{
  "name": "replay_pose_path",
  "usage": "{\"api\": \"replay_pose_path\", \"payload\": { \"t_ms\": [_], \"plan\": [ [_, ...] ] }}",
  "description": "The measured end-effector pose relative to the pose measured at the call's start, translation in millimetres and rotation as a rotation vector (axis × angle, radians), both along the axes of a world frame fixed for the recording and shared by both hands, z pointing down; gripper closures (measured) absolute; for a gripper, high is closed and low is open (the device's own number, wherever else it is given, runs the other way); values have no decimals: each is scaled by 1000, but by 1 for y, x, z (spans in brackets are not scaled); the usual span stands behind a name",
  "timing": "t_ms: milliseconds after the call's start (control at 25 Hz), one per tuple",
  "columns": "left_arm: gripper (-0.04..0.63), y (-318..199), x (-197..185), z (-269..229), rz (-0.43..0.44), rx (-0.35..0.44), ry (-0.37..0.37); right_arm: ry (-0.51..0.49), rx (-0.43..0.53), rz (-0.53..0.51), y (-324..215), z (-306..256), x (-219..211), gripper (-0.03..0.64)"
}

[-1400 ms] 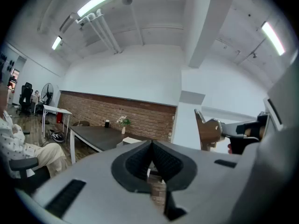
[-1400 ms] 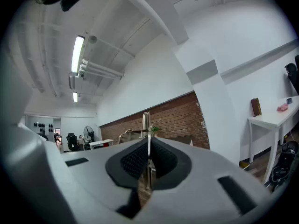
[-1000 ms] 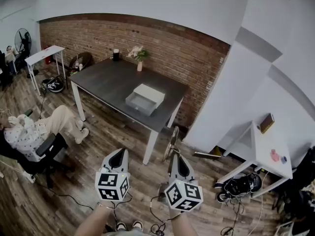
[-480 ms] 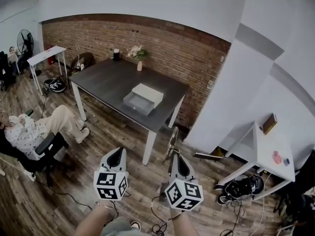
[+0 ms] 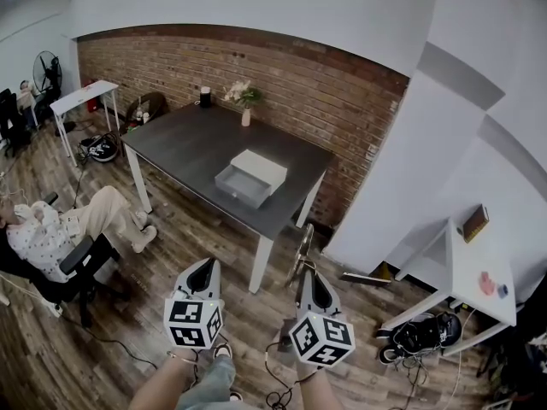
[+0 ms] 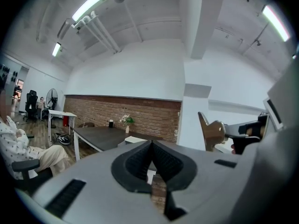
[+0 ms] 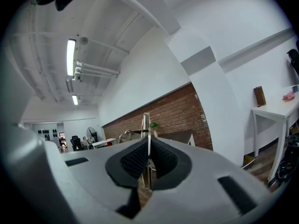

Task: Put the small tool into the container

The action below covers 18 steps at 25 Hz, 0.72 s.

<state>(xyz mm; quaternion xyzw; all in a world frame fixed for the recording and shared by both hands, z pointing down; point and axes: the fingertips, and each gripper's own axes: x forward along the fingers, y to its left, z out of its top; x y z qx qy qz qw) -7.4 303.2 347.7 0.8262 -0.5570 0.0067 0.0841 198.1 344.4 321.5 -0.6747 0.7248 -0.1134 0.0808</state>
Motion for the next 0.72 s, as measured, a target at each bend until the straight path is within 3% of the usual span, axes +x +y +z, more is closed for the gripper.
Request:
{"api": "replay_pose_path", "payload": {
  "t_ms": [720],
  "plan": [
    [591, -197, -10, -11, 17, 17, 32, 14, 15, -2, -192, -17, -15, 612]
  ]
}}
